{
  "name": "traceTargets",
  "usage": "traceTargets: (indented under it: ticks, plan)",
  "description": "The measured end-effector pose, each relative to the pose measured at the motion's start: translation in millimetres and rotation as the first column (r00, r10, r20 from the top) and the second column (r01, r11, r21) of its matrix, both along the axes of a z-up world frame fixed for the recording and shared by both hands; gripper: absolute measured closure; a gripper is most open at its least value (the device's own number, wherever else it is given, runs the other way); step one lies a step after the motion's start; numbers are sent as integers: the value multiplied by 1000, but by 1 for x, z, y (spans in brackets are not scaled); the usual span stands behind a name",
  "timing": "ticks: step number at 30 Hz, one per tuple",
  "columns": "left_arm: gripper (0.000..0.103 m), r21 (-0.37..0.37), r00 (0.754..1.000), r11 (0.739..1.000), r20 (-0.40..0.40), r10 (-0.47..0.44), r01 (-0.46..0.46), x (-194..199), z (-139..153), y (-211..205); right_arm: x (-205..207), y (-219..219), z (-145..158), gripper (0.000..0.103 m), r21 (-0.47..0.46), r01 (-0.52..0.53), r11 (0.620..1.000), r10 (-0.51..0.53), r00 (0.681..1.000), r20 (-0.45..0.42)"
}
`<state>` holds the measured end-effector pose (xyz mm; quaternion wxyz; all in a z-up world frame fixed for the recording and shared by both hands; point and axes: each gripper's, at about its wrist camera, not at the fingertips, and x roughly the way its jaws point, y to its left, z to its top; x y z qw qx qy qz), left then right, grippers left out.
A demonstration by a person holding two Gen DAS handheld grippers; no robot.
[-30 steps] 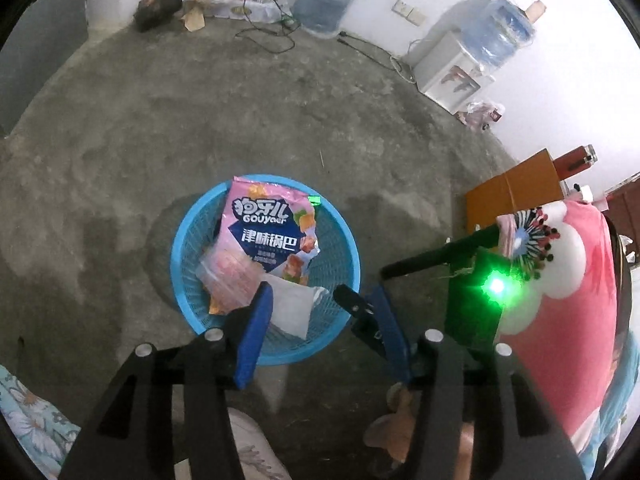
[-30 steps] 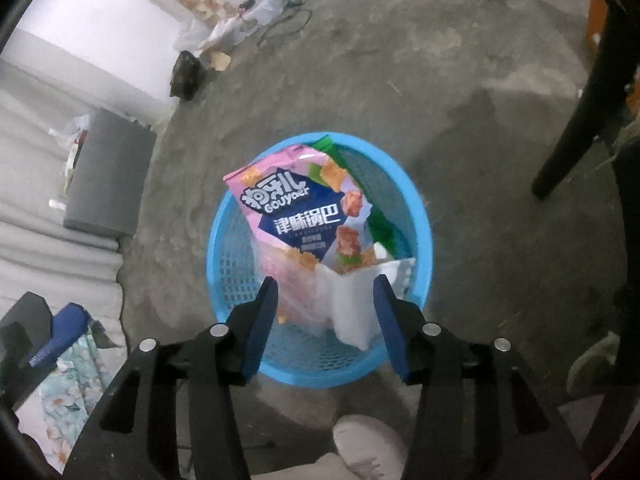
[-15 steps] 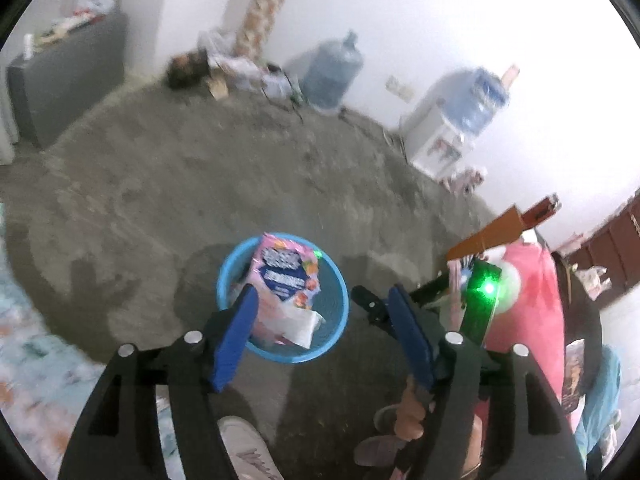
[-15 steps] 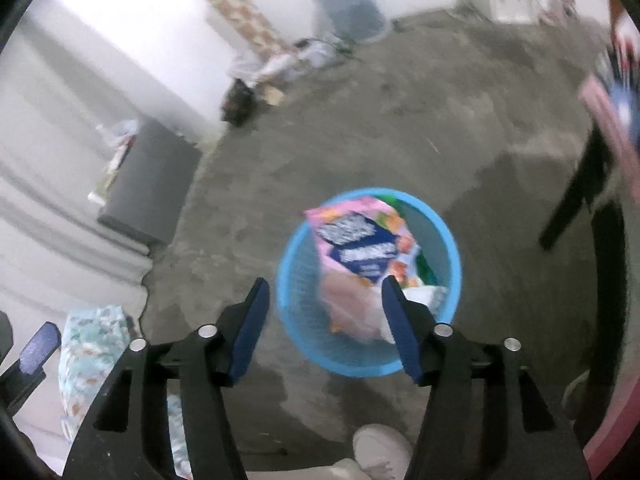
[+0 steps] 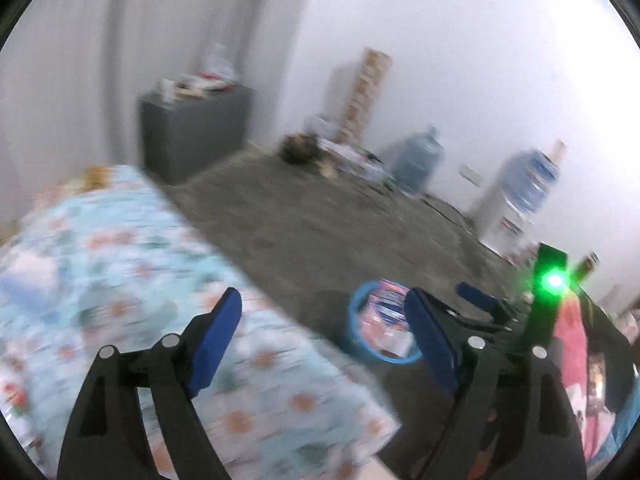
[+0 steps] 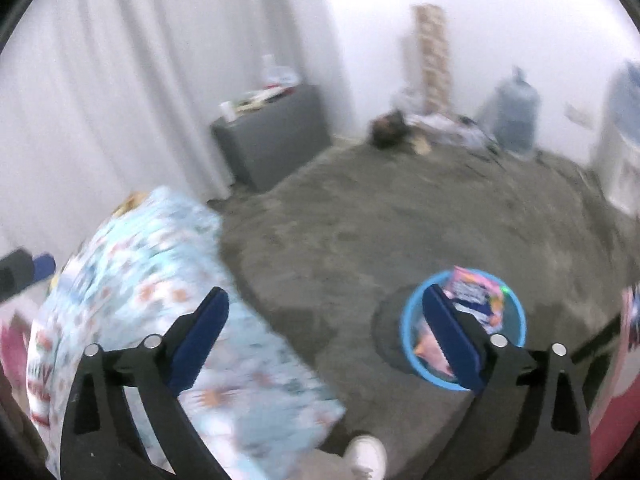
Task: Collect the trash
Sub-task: 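Move both tools back over the bed toward the white drink bottle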
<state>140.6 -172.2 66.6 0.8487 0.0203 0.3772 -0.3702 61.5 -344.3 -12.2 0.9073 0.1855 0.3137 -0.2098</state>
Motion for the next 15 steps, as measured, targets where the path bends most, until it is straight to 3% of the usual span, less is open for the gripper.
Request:
traceTargets:
  ticks: [7,15]
  plan:
    - [19,-15,965,966,49,259,-259,-4,17,122,29,85,12,8,-82,-180,980,176,983,-48]
    - [17,-50,909,912,75,411,-408,-25,17,207,50,180,19,8,-120,-333,935,320,940,-117]
